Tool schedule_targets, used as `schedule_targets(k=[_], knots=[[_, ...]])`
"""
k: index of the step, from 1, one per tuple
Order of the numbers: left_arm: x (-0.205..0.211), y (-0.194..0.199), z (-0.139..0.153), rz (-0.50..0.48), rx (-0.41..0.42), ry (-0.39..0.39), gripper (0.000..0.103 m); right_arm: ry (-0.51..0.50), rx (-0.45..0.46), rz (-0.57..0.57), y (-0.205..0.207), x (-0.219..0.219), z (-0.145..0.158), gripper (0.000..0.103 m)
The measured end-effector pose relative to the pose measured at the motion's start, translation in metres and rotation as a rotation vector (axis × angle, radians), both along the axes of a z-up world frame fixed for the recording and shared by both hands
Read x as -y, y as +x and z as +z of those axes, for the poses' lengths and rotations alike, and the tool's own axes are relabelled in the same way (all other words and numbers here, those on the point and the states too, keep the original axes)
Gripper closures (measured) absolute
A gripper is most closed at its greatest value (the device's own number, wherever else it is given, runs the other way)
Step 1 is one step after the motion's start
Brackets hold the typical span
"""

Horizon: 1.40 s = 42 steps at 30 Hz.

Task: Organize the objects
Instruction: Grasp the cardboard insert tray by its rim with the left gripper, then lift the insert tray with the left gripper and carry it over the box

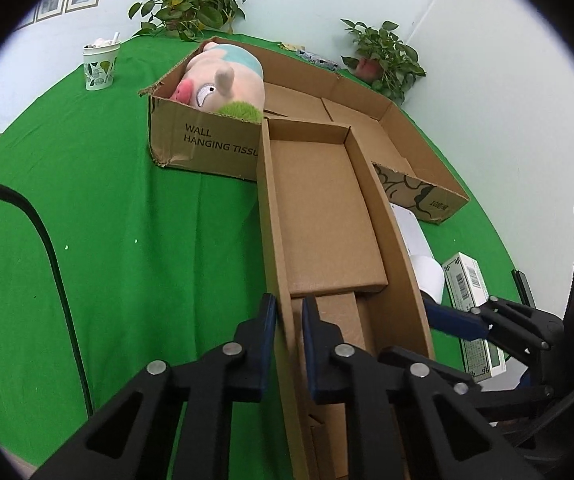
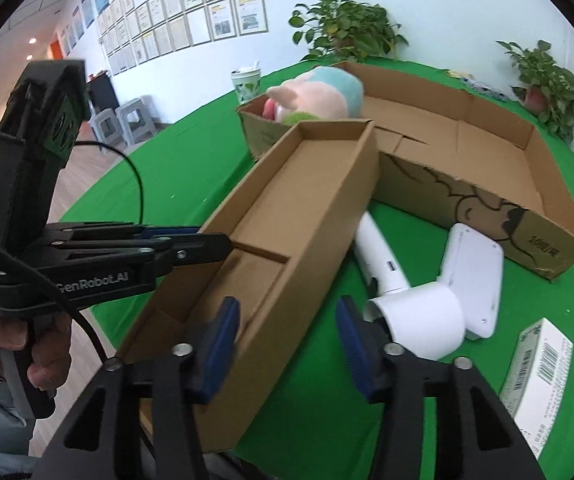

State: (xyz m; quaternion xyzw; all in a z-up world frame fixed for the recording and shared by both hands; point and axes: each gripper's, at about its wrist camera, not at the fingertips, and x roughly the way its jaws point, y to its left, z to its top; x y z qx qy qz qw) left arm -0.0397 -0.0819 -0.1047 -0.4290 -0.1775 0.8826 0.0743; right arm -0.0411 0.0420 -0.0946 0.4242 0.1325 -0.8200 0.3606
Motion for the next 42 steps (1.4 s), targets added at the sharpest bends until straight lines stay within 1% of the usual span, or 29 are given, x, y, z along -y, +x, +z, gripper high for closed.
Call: schedule_targets(k=[1,3,4,7,9,10,11,13,15,18,19,21,22,23,24,25,26,28,29,31,33,35,39,42], knots=[[0.000,0.003,0.001,0.003,0.003,-0.003,0.093,0.002,0.000,0.015,0.002,0.003,-0.002,0.065],[0.001,0.009,0.004,0.019,0.014,-0.029,0.092,0.008,-0.006,0.032,0.005,0.009,-0.004,0.064],[0.003,0.013,0.005,0.024,0.017,-0.030,0.092,0.001,0.004,0.045,0.004,0.011,-0.006,0.064],[0.011,0.022,0.003,0.047,0.038,-0.003,0.091,-0.038,0.023,0.081,0.005,0.013,-0.006,0.063],[0.013,0.026,0.003,0.068,0.039,-0.011,0.089,-0.069,0.017,0.093,0.008,0.012,-0.003,0.047],[0.013,0.026,0.003,0.068,0.042,-0.012,0.089,-0.071,0.006,0.083,0.007,0.012,-0.002,0.031],[0.011,0.026,0.003,0.067,0.043,-0.015,0.089,-0.067,0.000,0.073,0.007,0.013,-0.003,0.027],[0.008,0.023,0.002,0.059,0.046,-0.029,0.089,-0.051,0.016,0.051,0.001,0.014,-0.007,0.027],[0.006,0.018,-0.002,0.062,0.069,-0.039,0.089,-0.029,0.026,0.026,-0.003,0.016,-0.012,0.027],[0.006,0.012,-0.010,0.080,0.098,-0.022,0.089,0.006,0.035,-0.026,-0.004,0.013,-0.018,0.027],[0.004,0.011,-0.011,0.083,0.103,-0.035,0.089,0.014,0.043,-0.049,-0.007,0.013,-0.021,0.027],[-0.002,0.012,-0.011,0.077,0.101,-0.086,0.089,0.026,0.063,-0.075,-0.009,0.012,-0.026,0.033],[-0.004,0.012,-0.011,0.074,0.102,-0.098,0.089,0.029,0.077,-0.078,-0.010,0.012,-0.030,0.043],[-0.006,0.012,-0.011,0.077,0.102,-0.104,0.089,0.026,0.089,-0.073,-0.010,0.014,-0.032,0.048],[-0.006,0.011,-0.011,0.082,0.105,-0.109,0.089,0.025,0.094,-0.066,-0.007,0.016,-0.033,0.051],[-0.006,0.011,-0.011,0.086,0.108,-0.113,0.089,0.027,0.089,-0.058,-0.005,0.018,-0.034,0.057],[-0.006,0.011,-0.011,0.086,0.111,-0.114,0.089,0.023,0.079,-0.052,-0.002,0.020,-0.033,0.059],[-0.009,0.011,-0.011,0.079,0.114,-0.111,0.089,0.021,0.069,-0.038,0.001,0.023,-0.032,0.071],[-0.011,0.011,-0.011,0.078,0.114,-0.118,0.089,0.020,0.064,-0.035,0.002,0.023,-0.032,0.074],[-0.014,0.013,-0.010,0.081,0.108,-0.132,0.089,0.033,0.046,-0.039,0.004,0.025,-0.031,0.076],[-0.015,0.015,-0.006,0.086,0.088,-0.124,0.089,0.033,0.025,-0.045,0.004,0.023,-0.029,0.080],[-0.017,0.016,0.001,0.087,0.068,-0.131,0.089,0.017,0.004,-0.046,0.004,0.020,-0.023,0.080],[-0.022,0.018,0.021,0.100,0.009,-0.174,0.091,-0.013,-0.056,-0.060,0.008,0.017,-0.006,0.080],[-0.026,0.016,0.035,0.111,-0.032,-0.207,0.092,-0.043,-0.076,-0.075,0.009,0.012,0.004,0.080]])
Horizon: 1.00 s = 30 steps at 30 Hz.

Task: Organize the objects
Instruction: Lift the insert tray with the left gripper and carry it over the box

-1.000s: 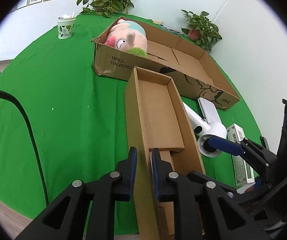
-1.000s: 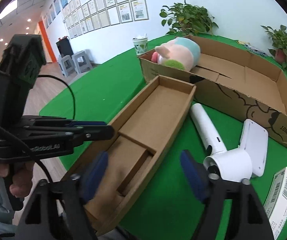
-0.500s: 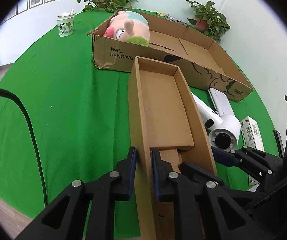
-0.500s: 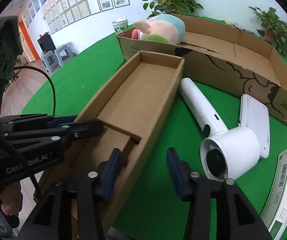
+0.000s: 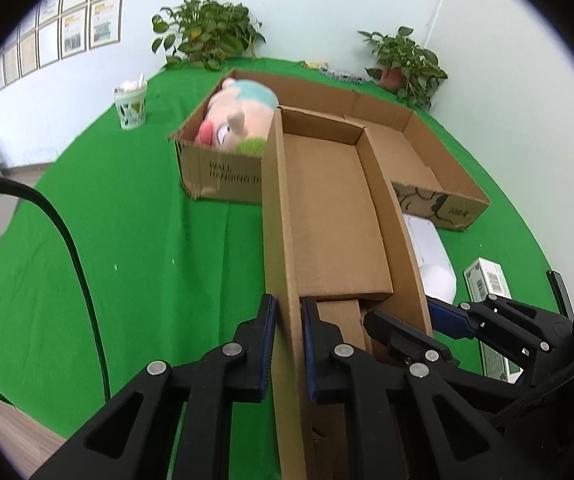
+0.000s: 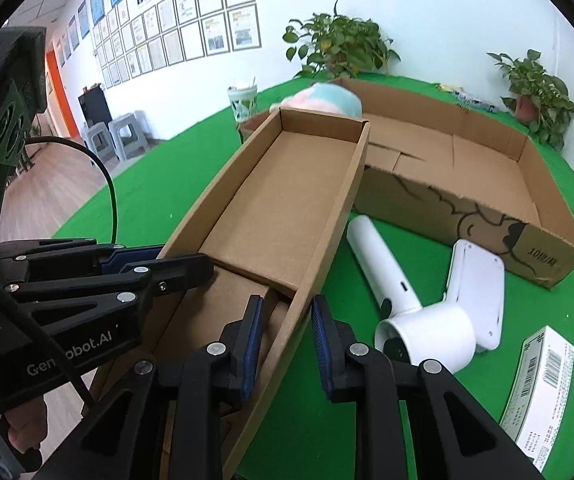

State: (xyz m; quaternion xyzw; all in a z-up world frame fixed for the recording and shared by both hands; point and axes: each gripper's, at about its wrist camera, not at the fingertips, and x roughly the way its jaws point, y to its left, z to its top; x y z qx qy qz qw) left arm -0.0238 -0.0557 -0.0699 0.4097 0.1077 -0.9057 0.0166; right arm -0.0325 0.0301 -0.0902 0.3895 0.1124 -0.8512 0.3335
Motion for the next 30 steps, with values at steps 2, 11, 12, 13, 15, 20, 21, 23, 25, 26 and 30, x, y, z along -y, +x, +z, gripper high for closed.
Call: schedule_targets(k=[2,11,12,13,15,20,21,23,25,26,30], knots=[[-0.004,-0.003,0.009,-0.002,-0.026,-0.025,0.093,-0.018,-0.024,-0.014,0.000,-0.002,0.008,0.081],[-0.022,-0.030,0.052,-0.054,-0.152,-0.096,0.094,-0.074,-0.173,-0.102,-0.016,-0.017,0.056,0.083],[-0.023,-0.035,0.057,-0.060,-0.160,-0.102,0.094,-0.077,-0.185,-0.113,-0.020,-0.019,0.061,0.084],[-0.024,-0.039,0.061,-0.066,-0.169,-0.105,0.094,-0.082,-0.200,-0.125,-0.023,-0.020,0.067,0.084],[-0.026,-0.047,0.072,-0.081,-0.194,-0.109,0.095,-0.087,-0.235,-0.143,-0.025,-0.023,0.078,0.084],[-0.032,-0.064,0.096,-0.116,-0.252,-0.116,0.094,-0.128,-0.300,-0.188,-0.039,-0.032,0.112,0.086],[-0.033,-0.068,0.102,-0.126,-0.265,-0.112,0.094,-0.138,-0.311,-0.197,-0.039,-0.034,0.121,0.086],[-0.036,-0.076,0.112,-0.140,-0.284,-0.103,0.094,-0.149,-0.331,-0.218,-0.041,-0.039,0.136,0.086],[-0.041,-0.085,0.126,-0.159,-0.315,-0.105,0.094,-0.154,-0.355,-0.238,-0.045,-0.044,0.152,0.086],[-0.043,-0.089,0.133,-0.165,-0.330,-0.107,0.094,-0.158,-0.359,-0.250,-0.046,-0.046,0.159,0.086],[-0.053,-0.101,0.154,-0.181,-0.379,-0.131,0.094,-0.174,-0.394,-0.282,-0.053,-0.055,0.191,0.087]])
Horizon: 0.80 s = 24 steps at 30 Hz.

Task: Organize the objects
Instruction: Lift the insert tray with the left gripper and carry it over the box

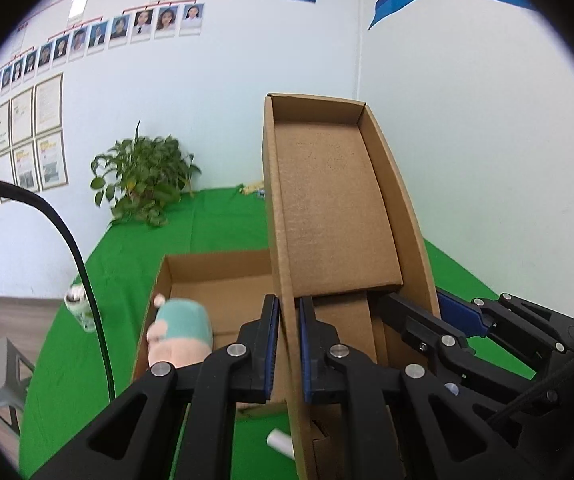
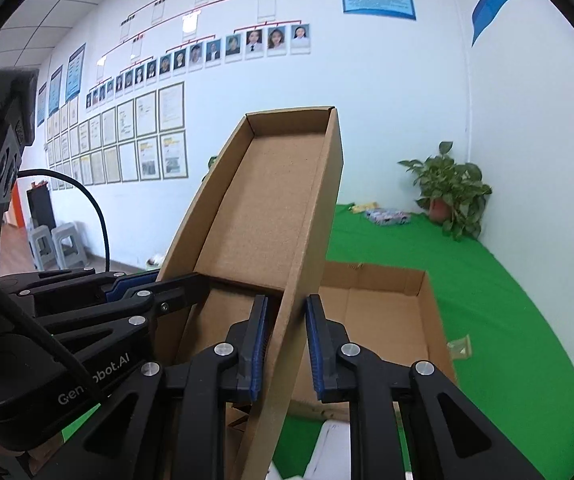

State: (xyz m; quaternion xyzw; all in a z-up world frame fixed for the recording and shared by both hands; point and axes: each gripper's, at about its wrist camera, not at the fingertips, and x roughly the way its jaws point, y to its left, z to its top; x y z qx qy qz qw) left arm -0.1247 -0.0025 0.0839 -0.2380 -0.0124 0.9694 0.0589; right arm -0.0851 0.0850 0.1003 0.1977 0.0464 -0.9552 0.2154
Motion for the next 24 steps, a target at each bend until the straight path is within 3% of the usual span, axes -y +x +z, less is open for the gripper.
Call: schedule_targets(k=[6,12,17,24], knots=[[0.001,-0.029,0.021,-0.021,-0.027,0.006,0.094,-0.022,-0.035,-0.033,-0.018,-0.005,0.042,0.087],[0.017,-0.056,0.025,-0.023,-0.008,-0.011,0.094,-0.026,-0.028,-0.043,-0.061,0.001,0.059,0.087],[0.037,-0.074,0.018,-0.010,0.031,-0.001,0.094,-0.023,0.003,-0.028,-0.102,0.019,0.056,0.087],[0.062,-0.107,-0.009,0.023,0.122,-0.012,0.094,-0.007,0.079,-0.002,-0.156,0.050,0.028,0.087]])
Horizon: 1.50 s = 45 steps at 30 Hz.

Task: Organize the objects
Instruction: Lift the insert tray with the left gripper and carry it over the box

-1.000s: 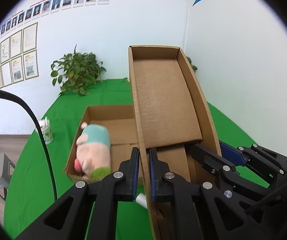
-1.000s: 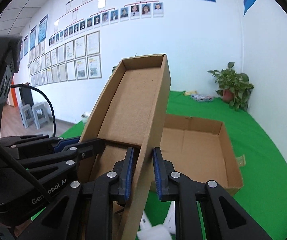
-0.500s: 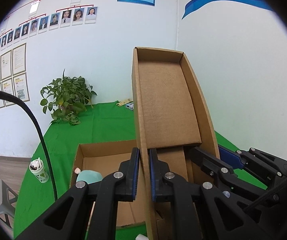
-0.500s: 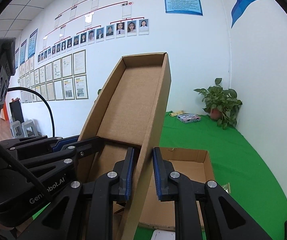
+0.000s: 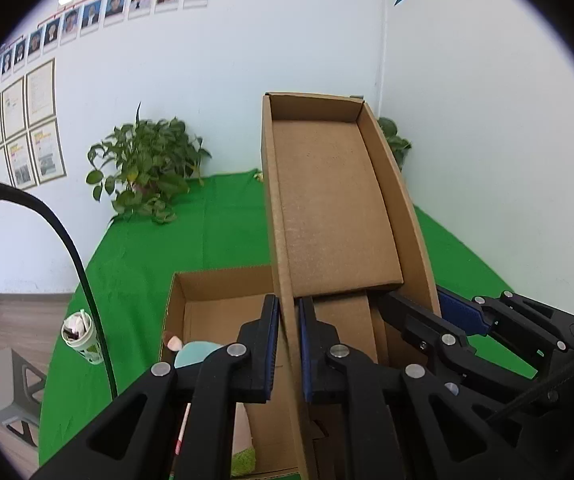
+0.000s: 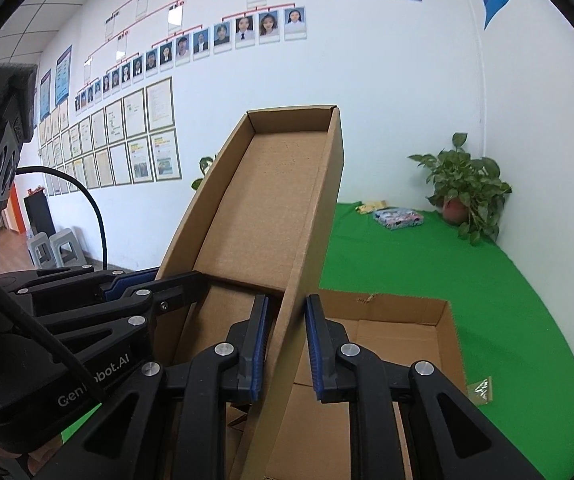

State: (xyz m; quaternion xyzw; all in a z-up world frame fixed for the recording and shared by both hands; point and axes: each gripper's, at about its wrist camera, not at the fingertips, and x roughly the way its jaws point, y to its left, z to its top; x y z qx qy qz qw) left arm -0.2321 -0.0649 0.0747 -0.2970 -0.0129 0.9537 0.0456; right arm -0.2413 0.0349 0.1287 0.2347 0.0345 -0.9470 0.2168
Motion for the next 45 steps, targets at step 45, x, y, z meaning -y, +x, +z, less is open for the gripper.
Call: schedule_targets(k=[45], knots=[[0.021,-0.085,-0.185,0.054,0.499,-0.015,0.094,0.001,0.580,0.029,-0.148,0.039,-0.263,0.088]])
